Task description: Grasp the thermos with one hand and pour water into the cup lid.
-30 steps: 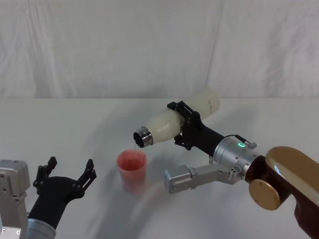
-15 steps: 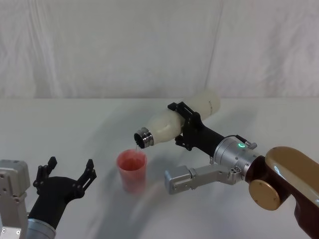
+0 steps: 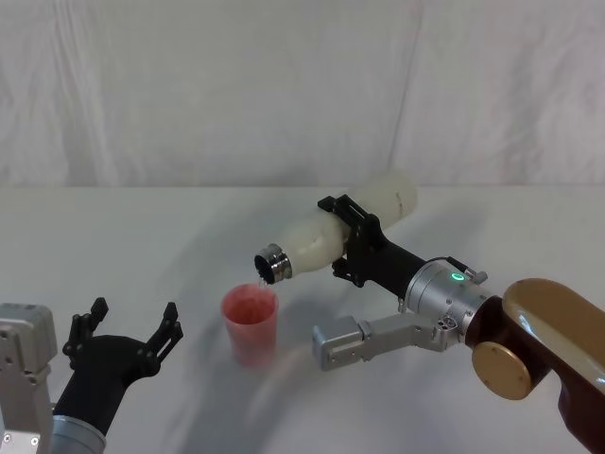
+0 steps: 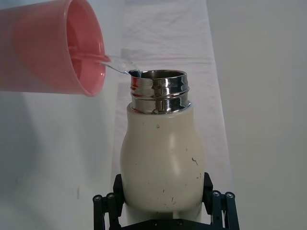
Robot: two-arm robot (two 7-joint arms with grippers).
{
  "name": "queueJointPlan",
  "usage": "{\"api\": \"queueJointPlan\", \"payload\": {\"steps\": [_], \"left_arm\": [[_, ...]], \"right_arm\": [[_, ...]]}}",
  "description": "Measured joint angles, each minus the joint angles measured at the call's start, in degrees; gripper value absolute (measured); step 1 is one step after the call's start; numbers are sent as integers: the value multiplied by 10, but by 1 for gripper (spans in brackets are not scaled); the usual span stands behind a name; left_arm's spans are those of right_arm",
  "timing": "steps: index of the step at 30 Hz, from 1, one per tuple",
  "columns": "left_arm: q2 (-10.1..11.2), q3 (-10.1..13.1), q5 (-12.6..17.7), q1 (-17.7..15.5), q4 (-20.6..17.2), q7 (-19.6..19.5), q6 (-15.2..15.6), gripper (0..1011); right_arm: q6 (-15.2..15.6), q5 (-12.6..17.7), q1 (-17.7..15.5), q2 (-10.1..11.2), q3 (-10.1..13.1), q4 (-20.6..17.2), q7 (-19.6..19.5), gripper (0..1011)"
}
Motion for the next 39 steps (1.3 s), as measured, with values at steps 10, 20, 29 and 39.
{"api": "queueJointPlan", "payload": {"steps": [10,20,29,39], "left_arm": [[0,0,0,0,0,0,0,1001],[0,0,0,0,0,0,0,1001],[0,0,0,0,0,0,0,1001],[0,0,0,0,0,0,0,1001]], "right_arm": [[-1,0,1,-1,-1,4,1,960],[-1,10,0,-3,2,6,8,960],[1,27,-10,0,10,-6,24,960],[-1,87,-37,10,36,-55,78,960]]}}
